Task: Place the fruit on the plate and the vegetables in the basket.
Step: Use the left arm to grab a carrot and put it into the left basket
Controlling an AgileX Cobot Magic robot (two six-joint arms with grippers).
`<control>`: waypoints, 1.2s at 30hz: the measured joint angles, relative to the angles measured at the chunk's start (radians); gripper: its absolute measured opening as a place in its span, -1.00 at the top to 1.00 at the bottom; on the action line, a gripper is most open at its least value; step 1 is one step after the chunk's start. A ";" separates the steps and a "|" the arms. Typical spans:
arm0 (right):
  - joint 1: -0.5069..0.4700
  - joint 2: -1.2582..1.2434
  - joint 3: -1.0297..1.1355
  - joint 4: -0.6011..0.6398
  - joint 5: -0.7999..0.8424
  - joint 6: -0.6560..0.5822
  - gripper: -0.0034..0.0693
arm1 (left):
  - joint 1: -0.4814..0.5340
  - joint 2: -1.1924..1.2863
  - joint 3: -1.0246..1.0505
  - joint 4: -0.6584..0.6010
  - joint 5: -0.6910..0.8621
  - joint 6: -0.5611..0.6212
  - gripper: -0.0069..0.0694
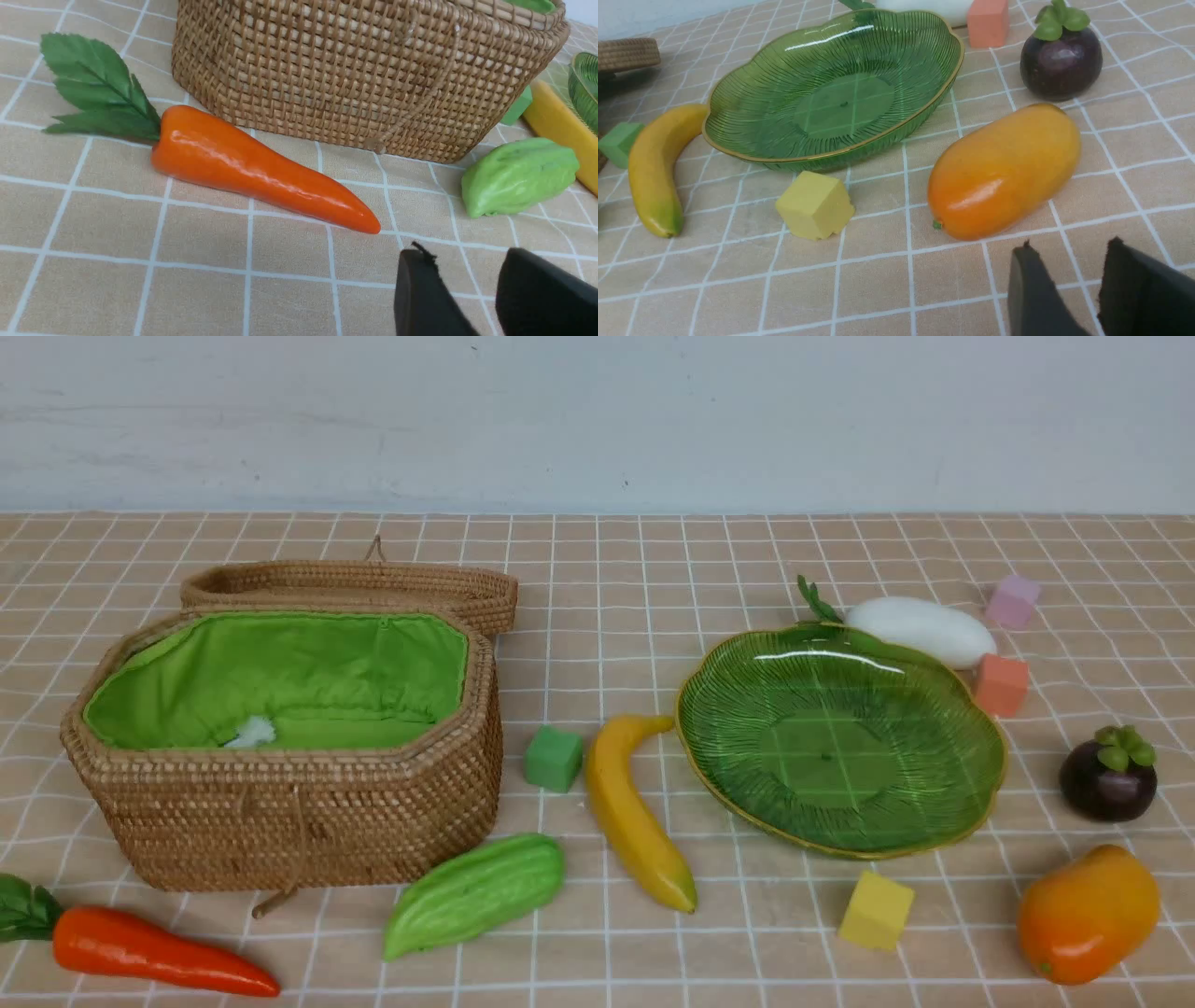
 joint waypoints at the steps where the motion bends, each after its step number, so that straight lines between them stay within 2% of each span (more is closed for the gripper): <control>1: 0.000 0.000 0.000 0.000 0.000 0.000 0.24 | 0.000 0.000 0.000 0.000 0.000 0.000 0.19; 17: 0.000 0.000 0.000 0.000 0.000 0.000 0.24 | 0.000 0.000 0.000 -0.008 -0.033 -0.004 0.19; 19: 0.000 0.000 0.000 0.000 0.000 0.000 0.24 | 0.000 0.000 0.000 -0.083 -0.108 -0.048 0.19; 22: 0.000 0.000 0.000 0.000 0.000 0.000 0.24 | 0.000 0.000 0.000 -0.308 -0.211 -0.191 0.19; 23: 0.000 0.000 0.000 0.000 0.000 0.000 0.24 | 0.000 0.000 0.000 -0.308 -0.216 -0.200 0.19; 25: 0.000 0.000 0.000 0.000 0.000 0.000 0.24 | 0.000 0.000 0.000 -0.462 -0.289 -0.266 0.19; 26: 0.000 0.000 0.000 0.000 0.000 0.000 0.24 | 0.000 0.000 0.000 -0.486 -0.314 -0.275 0.20; 29: 0.000 0.000 0.000 0.000 0.000 0.000 0.24 | 0.000 0.000 -0.003 -0.559 -0.330 -0.283 0.30; 34: 0.000 0.000 0.000 0.000 0.000 0.000 0.24 | 0.000 0.048 -0.120 -0.564 -0.085 -0.218 0.78; 36: 0.000 0.000 0.000 0.000 0.000 0.000 0.24 | 0.000 0.097 -0.185 -0.545 -0.009 -0.162 0.85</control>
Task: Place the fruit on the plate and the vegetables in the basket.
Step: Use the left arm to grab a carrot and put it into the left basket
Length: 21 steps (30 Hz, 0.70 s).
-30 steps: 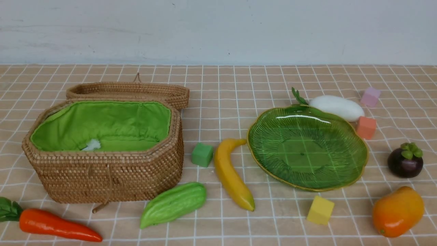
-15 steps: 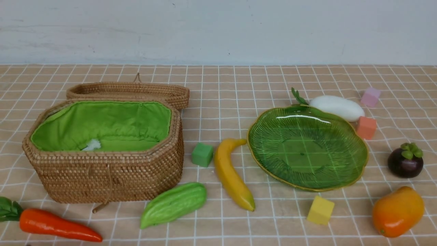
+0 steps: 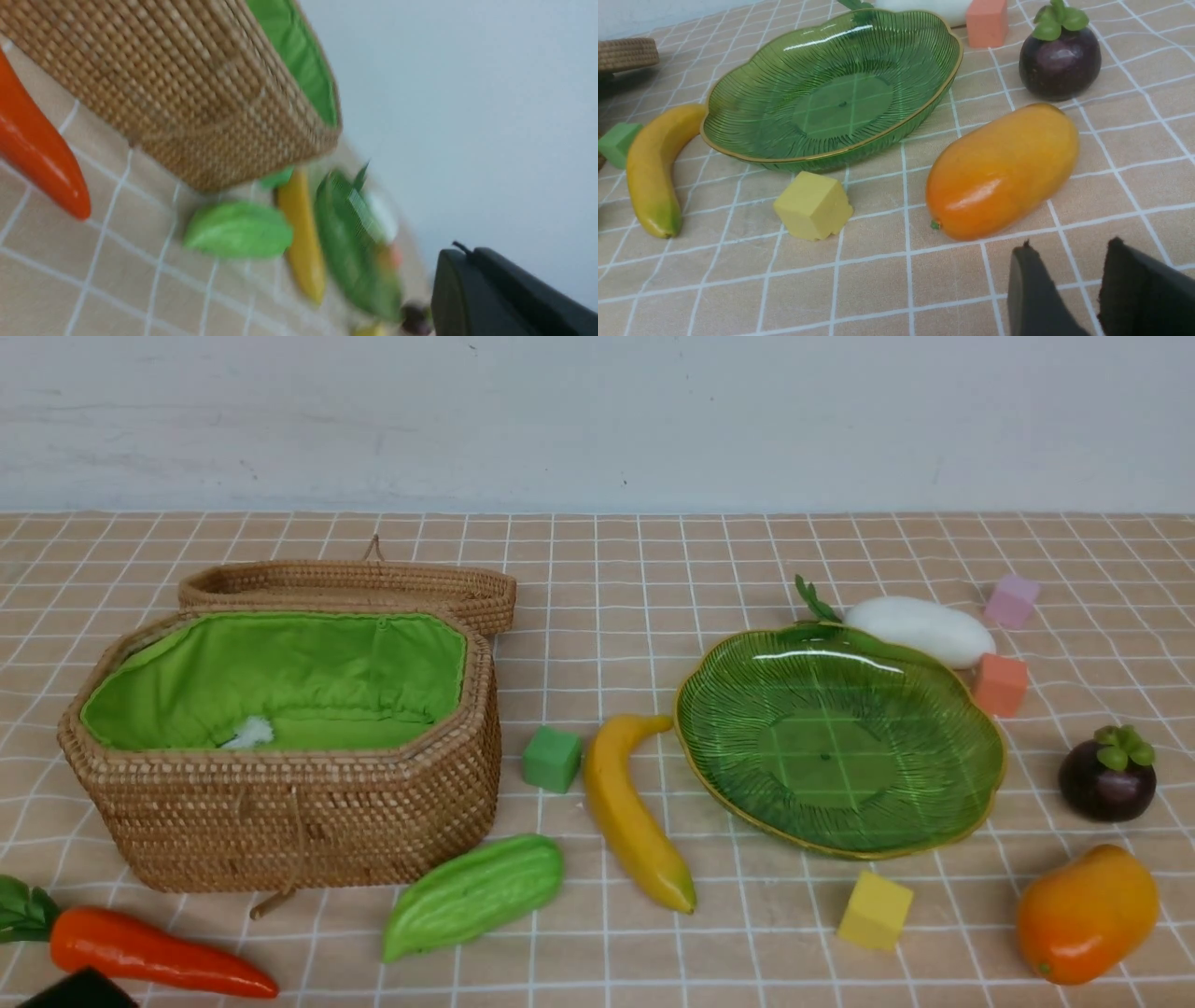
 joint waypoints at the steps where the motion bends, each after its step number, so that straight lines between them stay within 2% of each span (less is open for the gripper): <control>1: 0.000 0.000 0.000 0.000 0.000 0.000 0.24 | 0.000 0.062 -0.065 0.022 0.077 0.065 0.85; 7: 0.000 0.000 0.000 0.000 0.000 0.000 0.24 | 0.000 0.442 -0.345 0.127 0.375 0.346 0.85; 8: 0.000 0.000 0.000 0.000 0.000 0.000 0.24 | 0.000 0.456 -0.352 0.127 0.382 0.356 0.85; 10: 0.000 0.000 0.000 0.000 0.000 0.000 0.24 | 0.000 0.612 -0.432 0.154 0.434 0.450 0.85; 16: 0.000 0.000 0.000 -0.006 -0.011 0.007 0.24 | 0.000 0.808 -0.523 0.146 0.475 0.546 0.85; 18: 0.000 0.000 0.006 0.086 -0.046 0.097 0.24 | 0.000 0.853 -0.550 0.143 0.530 0.599 0.85; 19: 0.000 0.000 0.006 0.086 -0.049 0.097 0.24 | 0.000 0.855 -0.550 0.143 0.533 0.603 0.85; 21: 0.000 0.000 0.009 0.228 -0.099 0.214 0.24 | 0.000 0.859 -0.555 0.143 0.568 0.639 0.85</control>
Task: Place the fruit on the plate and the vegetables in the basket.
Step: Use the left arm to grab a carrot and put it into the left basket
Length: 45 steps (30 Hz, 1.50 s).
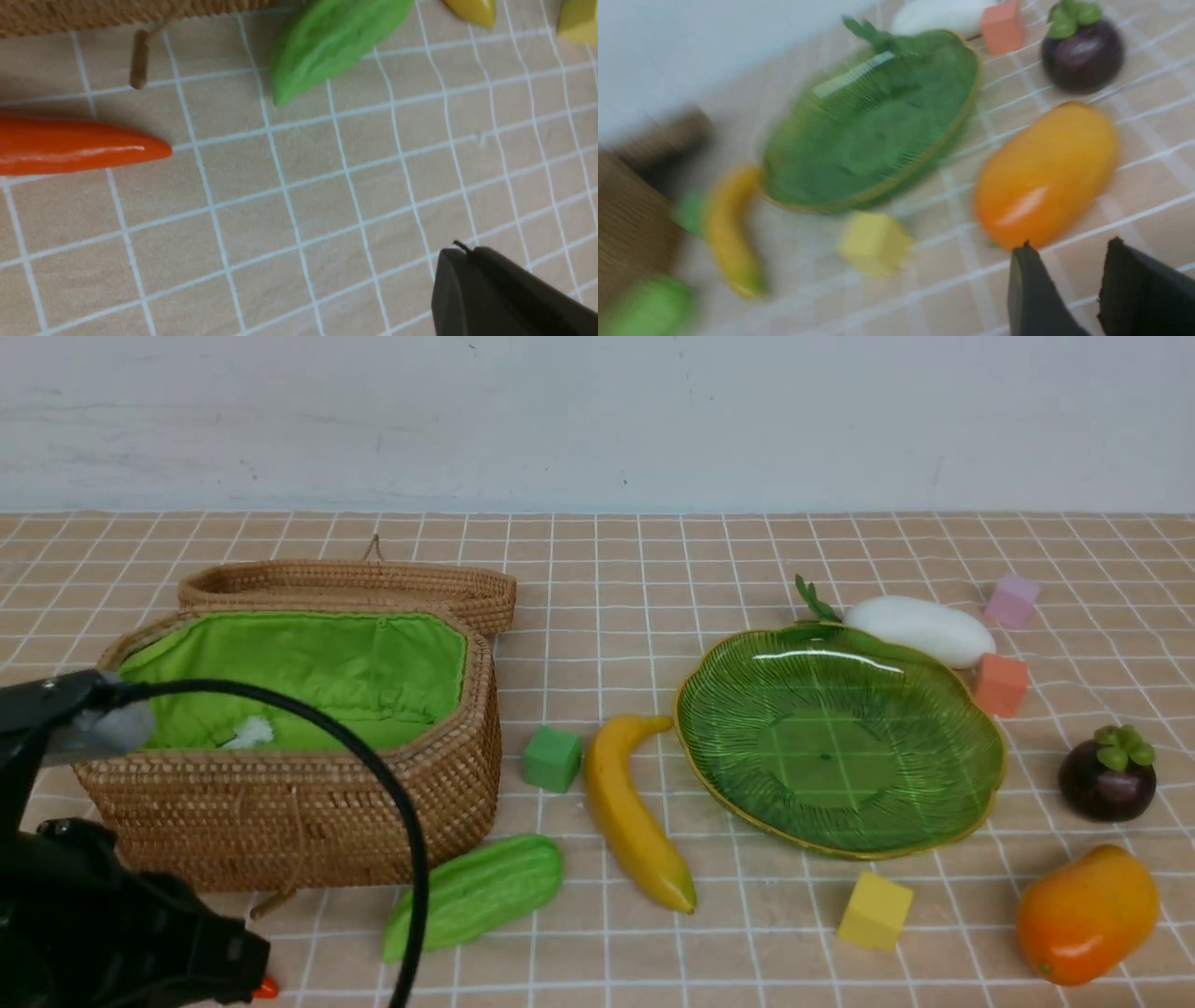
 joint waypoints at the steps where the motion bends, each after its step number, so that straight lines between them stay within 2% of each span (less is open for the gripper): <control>1: 0.000 0.000 0.000 0.019 -0.005 0.015 0.24 | 0.000 0.000 0.000 0.000 0.003 0.002 0.85; 5: 0.000 0.000 0.000 0.169 -0.126 0.099 0.25 | 0.000 0.000 0.000 -0.001 0.038 0.033 0.85; 8: 0.005 0.000 -0.011 0.215 -0.101 0.104 0.30 | 0.000 0.000 0.000 -0.024 0.035 0.067 0.85; 11: 0.072 0.034 -0.149 0.225 0.120 -0.005 0.47 | 0.000 0.008 -0.017 -0.075 0.043 0.143 0.85; 14: 0.164 0.158 -0.352 0.224 0.360 -0.170 0.65 | -0.031 0.036 -0.045 -0.090 0.055 0.199 0.85; 15: 0.171 0.158 -0.366 0.224 0.373 -0.181 0.66 | -0.035 0.038 -0.047 -0.088 0.055 0.202 0.85; 20: 0.305 0.375 -0.717 0.218 0.686 -0.454 0.76 | -0.220 0.122 -0.102 0.035 0.077 0.256 0.85; 21: 0.312 0.387 -0.737 0.218 0.694 -0.471 0.76 | -0.228 0.122 -0.105 0.041 0.078 0.259 0.85; 23: 0.343 0.441 -0.829 0.218 0.779 -0.563 0.76 | -0.324 0.174 -0.148 0.118 0.085 0.309 0.85; 27: 0.352 0.462 -0.865 0.213 0.803 -0.654 0.76 | -0.357 0.243 -0.204 0.209 0.096 0.369 0.85; 29: 0.352 0.463 -0.866 0.210 0.804 -0.671 0.75 | -0.349 0.253 -0.208 0.229 0.102 0.389 0.85; 33: 0.352 0.463 -0.867 0.205 0.829 -0.718 0.74 | -0.222 0.256 -0.211 0.346 0.173 0.460 0.85; 34: 0.352 0.463 -0.867 0.204 0.829 -0.720 0.74 | -0.222 0.256 -0.211 0.351 0.173 0.460 0.85; 35: 0.352 0.463 -0.867 0.203 0.837 -0.739 0.73 | -0.149 0.256 -0.202 0.386 0.171 0.500 0.85; 36: 0.352 0.463 -0.867 0.203 0.839 -0.742 0.73 | -0.142 0.256 -0.202 0.386 0.168 0.506 0.85; 37: 0.352 0.463 -0.867 0.202 0.843 -0.758 0.72 | -0.092 0.261 -0.186 0.402 0.147 0.546 0.85; 40: 0.352 0.463 -0.867 0.202 0.848 -0.788 0.72 | -0.031 0.318 -0.161 0.431 0.120 0.612 0.67; 45: 0.352 0.463 -0.867 0.202 0.852 -0.835 0.71 | -0.023 0.445 -0.148 0.541 0.091 0.641 0.09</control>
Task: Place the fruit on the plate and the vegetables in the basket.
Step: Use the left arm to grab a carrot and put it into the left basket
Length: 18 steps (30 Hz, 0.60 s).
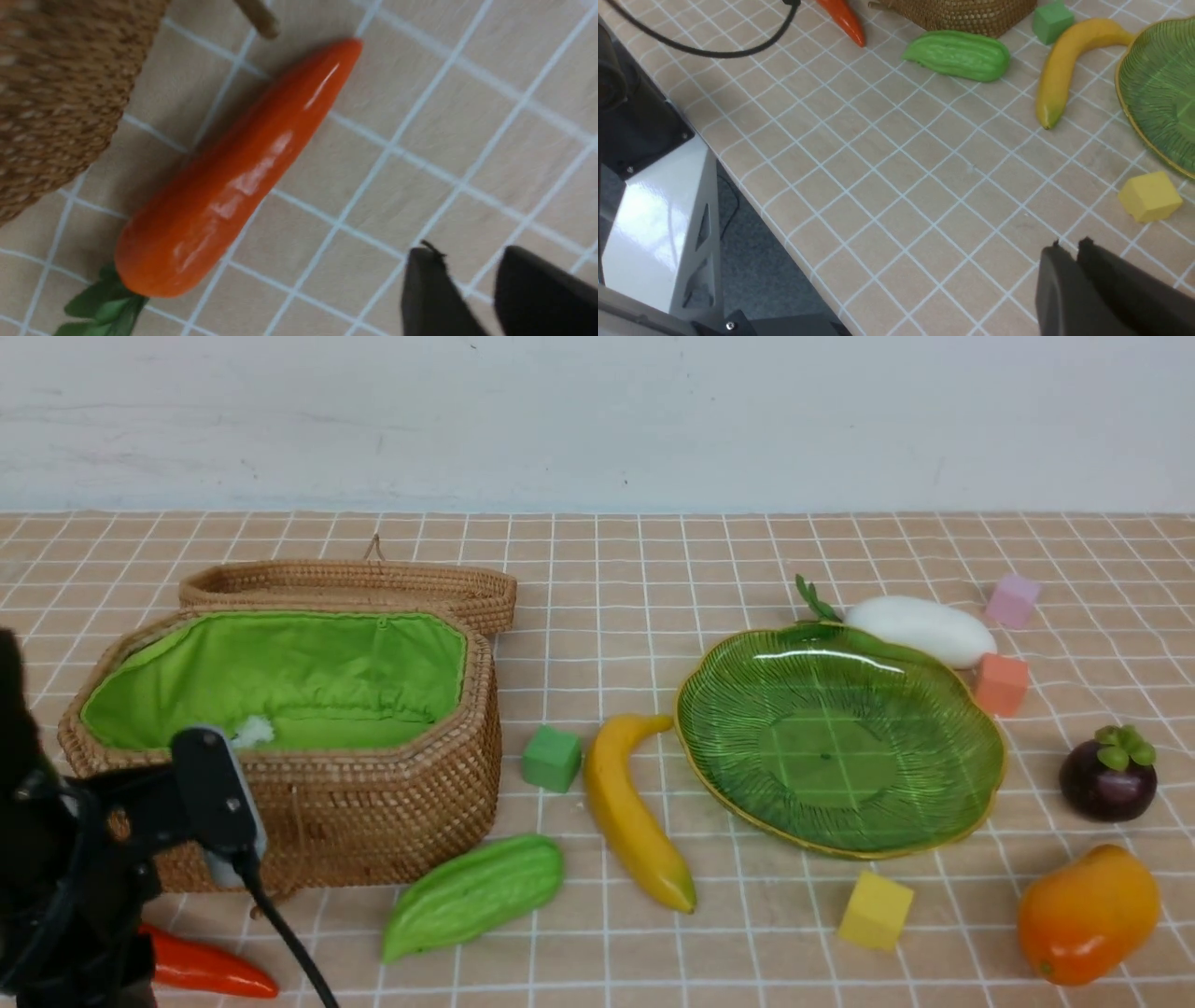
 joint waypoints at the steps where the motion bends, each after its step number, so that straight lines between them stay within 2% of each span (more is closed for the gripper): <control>1: 0.000 0.000 0.000 0.000 0.002 -0.005 0.71 | 0.000 0.035 0.000 0.027 -0.018 0.007 -0.09; 5: 0.000 0.000 0.000 0.000 0.003 -0.008 0.69 | 0.000 0.112 0.000 0.073 -0.048 0.089 -0.44; 6: 0.000 0.000 0.000 0.000 0.003 -0.008 0.69 | 0.000 0.115 0.000 0.074 -0.051 0.096 -0.45; 7: 0.000 0.000 0.000 0.001 0.003 -0.008 0.69 | 0.000 0.135 0.000 0.082 -0.068 0.166 -0.52; 12: 0.000 0.000 0.000 0.001 0.003 -0.008 0.68 | 0.000 0.138 0.000 0.093 -0.142 0.295 -0.55; 18: 0.000 0.000 0.000 0.010 0.004 -0.008 0.67 | 0.000 0.160 0.000 0.132 -0.214 0.370 -0.55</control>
